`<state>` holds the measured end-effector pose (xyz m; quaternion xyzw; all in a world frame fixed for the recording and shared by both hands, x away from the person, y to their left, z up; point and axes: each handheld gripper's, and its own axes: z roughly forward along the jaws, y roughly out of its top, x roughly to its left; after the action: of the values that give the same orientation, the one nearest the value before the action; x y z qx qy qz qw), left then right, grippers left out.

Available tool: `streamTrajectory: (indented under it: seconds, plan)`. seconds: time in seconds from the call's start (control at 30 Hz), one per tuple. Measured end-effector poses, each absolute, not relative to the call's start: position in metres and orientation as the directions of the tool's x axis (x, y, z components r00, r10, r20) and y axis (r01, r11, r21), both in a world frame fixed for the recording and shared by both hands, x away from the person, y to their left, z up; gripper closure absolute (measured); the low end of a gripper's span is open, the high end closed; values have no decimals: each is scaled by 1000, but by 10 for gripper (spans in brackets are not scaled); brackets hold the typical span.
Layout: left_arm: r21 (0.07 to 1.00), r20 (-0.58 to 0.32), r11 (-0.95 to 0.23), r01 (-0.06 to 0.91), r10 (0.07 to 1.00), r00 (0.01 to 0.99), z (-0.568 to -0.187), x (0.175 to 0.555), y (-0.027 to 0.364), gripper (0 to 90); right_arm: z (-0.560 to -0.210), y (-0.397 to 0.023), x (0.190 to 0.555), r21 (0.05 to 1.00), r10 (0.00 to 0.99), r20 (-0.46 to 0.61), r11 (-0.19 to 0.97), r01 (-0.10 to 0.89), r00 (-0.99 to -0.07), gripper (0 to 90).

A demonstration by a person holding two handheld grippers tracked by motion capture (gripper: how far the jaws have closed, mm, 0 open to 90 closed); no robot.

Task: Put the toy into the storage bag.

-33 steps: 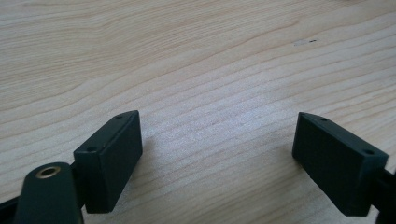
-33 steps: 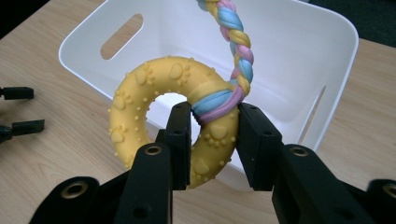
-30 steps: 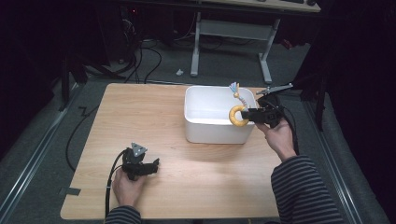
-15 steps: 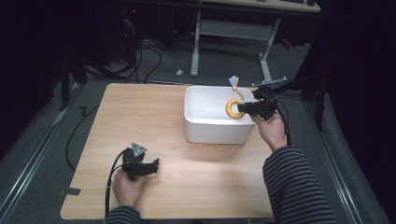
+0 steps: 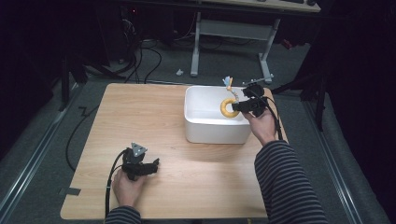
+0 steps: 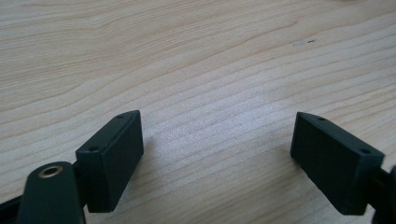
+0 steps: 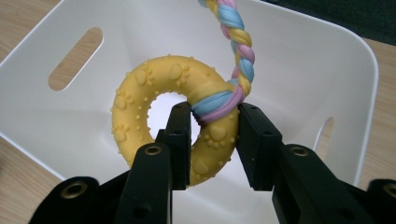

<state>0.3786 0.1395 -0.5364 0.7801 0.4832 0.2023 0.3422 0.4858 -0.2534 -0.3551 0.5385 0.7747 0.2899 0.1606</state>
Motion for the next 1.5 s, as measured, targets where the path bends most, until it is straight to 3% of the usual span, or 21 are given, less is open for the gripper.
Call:
streamTrajectory:
  seconds: [0.57,1.5]
  plan:
    - [733,-14,-300,610,890,456,-536,378,139,193,-371,-241,499,572,932,55,264,776,-358,673]
    - [734,-15,-300,609,889,457,-536,378,139,200,-392,-229,497,470,905,88,331,818,-416,674]
